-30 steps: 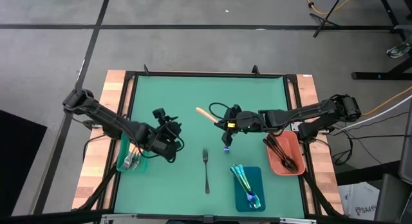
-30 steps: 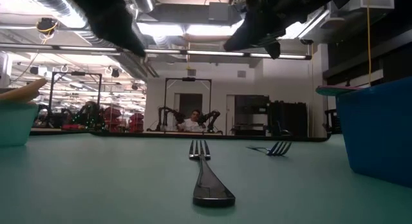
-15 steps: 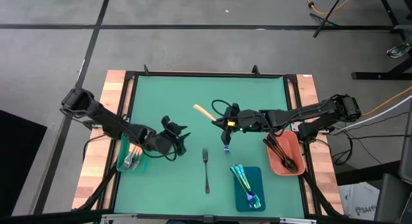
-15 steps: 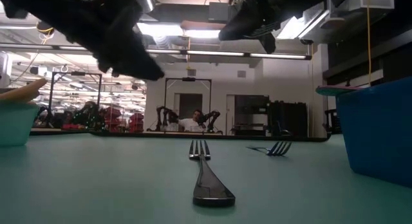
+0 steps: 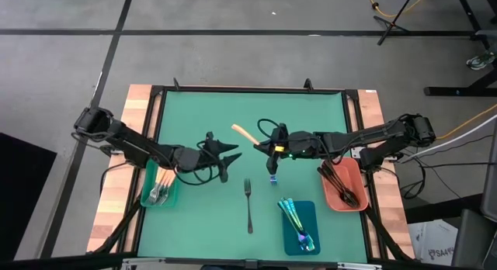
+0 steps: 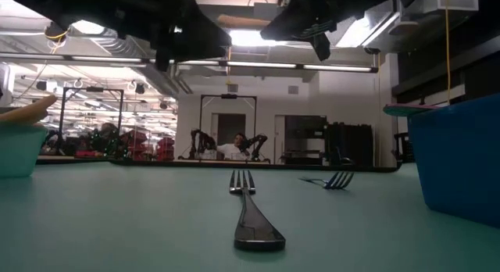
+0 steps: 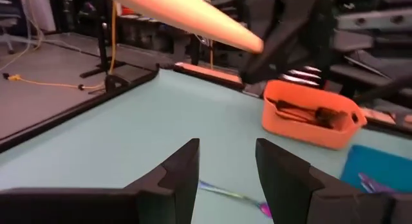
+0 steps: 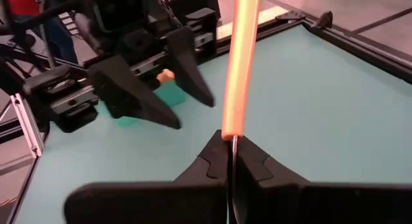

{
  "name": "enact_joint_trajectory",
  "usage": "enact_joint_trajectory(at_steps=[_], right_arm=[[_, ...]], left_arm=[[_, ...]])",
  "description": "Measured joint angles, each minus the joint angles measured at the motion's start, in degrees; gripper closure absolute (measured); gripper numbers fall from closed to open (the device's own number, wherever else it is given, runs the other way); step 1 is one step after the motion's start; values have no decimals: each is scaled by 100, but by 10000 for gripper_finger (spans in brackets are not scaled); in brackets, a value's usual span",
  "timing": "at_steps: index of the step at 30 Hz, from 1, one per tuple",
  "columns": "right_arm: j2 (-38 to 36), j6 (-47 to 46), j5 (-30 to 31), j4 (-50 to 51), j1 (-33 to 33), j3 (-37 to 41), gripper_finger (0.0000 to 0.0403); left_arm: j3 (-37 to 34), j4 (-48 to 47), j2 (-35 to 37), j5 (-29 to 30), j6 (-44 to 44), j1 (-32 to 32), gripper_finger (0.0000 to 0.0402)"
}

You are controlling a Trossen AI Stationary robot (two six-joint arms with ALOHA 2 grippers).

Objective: Sort silverware by color (type)
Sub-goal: Put the yellow fork into the green bin

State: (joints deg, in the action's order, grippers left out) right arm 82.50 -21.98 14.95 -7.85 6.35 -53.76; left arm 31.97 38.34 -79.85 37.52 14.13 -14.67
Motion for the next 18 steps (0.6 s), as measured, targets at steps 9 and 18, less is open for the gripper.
enact_joint_trajectory(at_steps=[9,18], right_arm=[[0,175,-58,-226,0,0,403],[0,249,-60,-260,0,0,403]], left_arm=[[0,828,0,-537,-440,412,256],[0,1484,0,-616,-579,683,256]])
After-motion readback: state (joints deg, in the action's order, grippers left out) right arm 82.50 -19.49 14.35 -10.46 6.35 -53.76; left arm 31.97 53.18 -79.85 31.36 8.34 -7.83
